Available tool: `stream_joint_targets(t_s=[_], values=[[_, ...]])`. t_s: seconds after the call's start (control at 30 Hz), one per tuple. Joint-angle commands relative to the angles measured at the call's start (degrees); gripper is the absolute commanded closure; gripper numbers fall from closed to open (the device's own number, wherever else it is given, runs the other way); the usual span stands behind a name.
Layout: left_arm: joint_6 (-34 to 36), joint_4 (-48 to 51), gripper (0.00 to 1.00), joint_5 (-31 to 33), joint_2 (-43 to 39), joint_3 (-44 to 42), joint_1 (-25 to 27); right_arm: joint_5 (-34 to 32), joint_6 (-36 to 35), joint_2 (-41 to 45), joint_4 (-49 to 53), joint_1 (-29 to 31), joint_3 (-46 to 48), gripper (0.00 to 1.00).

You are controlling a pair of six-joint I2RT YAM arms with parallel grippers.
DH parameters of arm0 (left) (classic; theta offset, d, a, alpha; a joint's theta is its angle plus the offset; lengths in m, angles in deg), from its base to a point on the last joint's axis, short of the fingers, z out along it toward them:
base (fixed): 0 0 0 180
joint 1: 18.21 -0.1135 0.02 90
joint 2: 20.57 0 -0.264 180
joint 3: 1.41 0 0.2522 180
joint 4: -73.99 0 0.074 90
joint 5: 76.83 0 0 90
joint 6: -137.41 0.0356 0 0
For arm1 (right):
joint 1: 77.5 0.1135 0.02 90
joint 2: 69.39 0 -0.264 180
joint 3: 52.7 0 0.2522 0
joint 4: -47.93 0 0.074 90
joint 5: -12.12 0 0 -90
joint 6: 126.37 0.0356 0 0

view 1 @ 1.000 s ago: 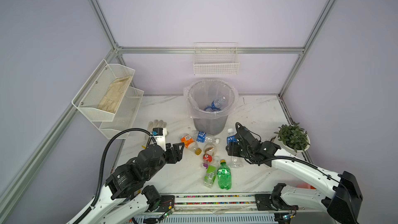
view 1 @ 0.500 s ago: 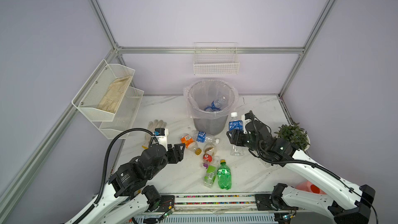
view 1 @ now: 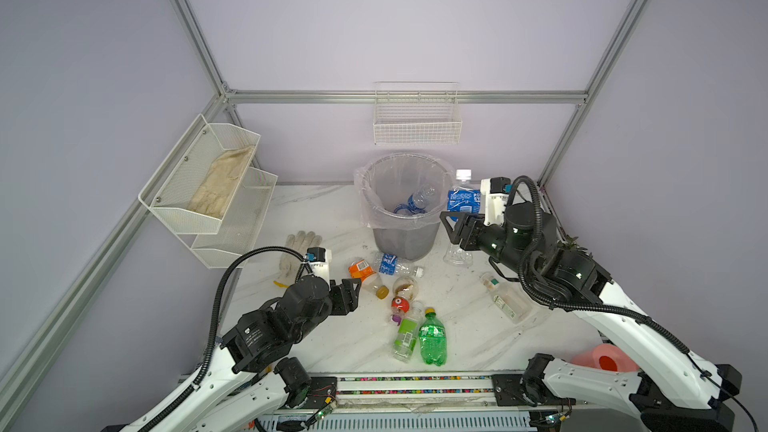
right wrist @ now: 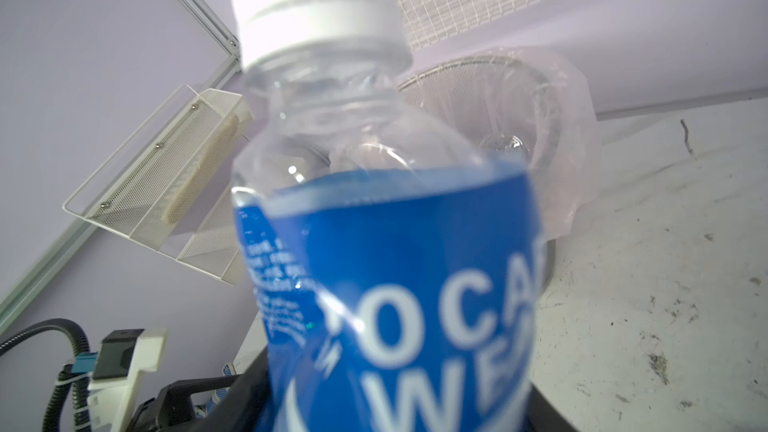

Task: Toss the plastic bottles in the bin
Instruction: 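Lift the Pocari Sweat bottle with the right gripper and carry it over the bin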

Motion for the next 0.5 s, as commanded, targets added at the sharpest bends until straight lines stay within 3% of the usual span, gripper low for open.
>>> stream_joint_targets(t_s=[0.0,0.47], values=[[0.08,-2.71,0.27,-0.73,0.82,-1.62,0.32,-2.47,-3.49,1.12,-1.59,0.35,-3.38,0.93],[-0.39,-3.24,0.27,-1.25,1.17,-2.06,0.32,-4.17,-6.49,9.86,-5.79,0.39,-3.55,0.93]])
